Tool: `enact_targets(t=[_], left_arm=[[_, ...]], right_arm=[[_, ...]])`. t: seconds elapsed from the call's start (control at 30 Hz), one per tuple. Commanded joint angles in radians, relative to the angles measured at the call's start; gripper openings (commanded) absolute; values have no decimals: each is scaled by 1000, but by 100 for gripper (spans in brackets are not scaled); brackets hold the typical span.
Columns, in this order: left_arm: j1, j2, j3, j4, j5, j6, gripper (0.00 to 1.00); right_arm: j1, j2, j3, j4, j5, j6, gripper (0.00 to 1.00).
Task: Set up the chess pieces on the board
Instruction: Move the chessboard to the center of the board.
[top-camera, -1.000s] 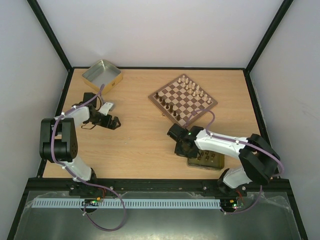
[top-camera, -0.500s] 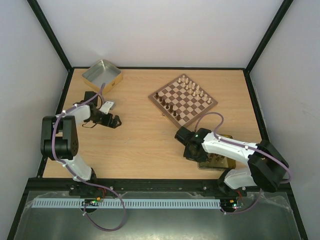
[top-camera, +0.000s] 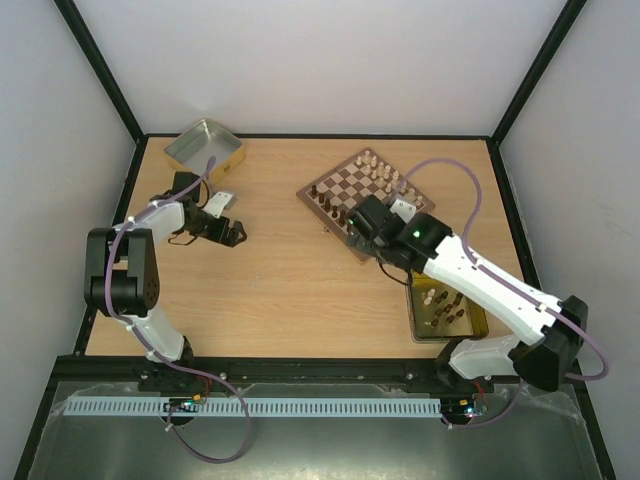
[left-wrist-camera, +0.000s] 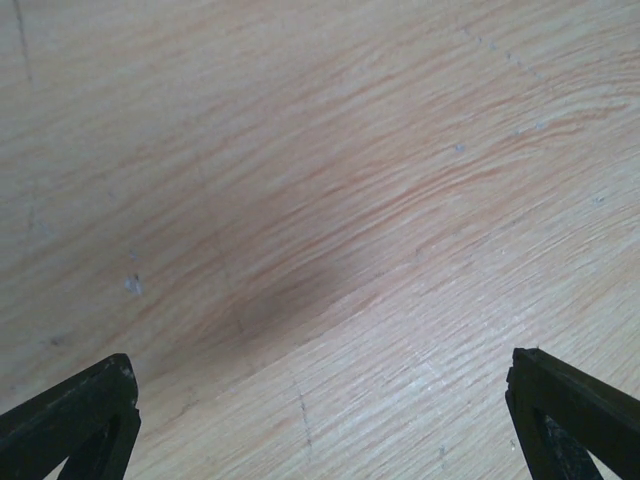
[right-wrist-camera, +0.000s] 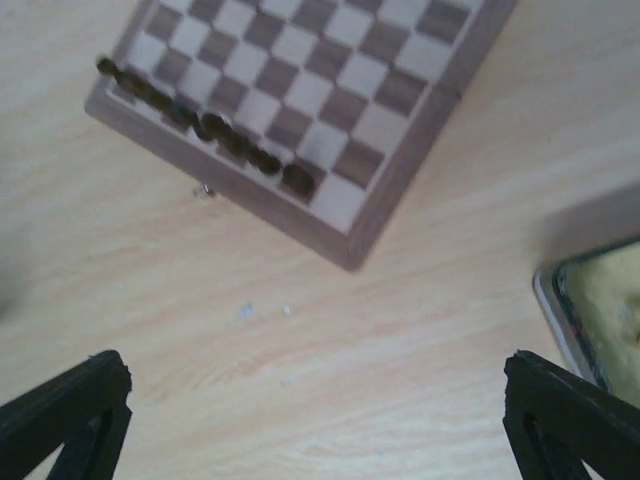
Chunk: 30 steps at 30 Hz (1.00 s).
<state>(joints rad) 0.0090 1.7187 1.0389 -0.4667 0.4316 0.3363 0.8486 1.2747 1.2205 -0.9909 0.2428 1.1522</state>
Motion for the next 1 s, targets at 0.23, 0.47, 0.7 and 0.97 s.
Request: enact_targets(t=[0.23, 0.47, 0.7, 0.97], left_arm=[[-20, 45, 107, -83, -69, -8, 100], [-80, 87, 199, -142, -71, -47, 100], [-113, 186, 392, -190, -19, -109, 96], [-116, 454, 748, -173, 10, -243, 64]], right_arm=[[-114, 304, 431, -204, 361, -251, 98], [-503, 495, 558, -118, 103, -358, 86], [-764, 640, 629, 24, -123, -355, 64], [-877, 713, 583, 138, -220, -345, 33]])
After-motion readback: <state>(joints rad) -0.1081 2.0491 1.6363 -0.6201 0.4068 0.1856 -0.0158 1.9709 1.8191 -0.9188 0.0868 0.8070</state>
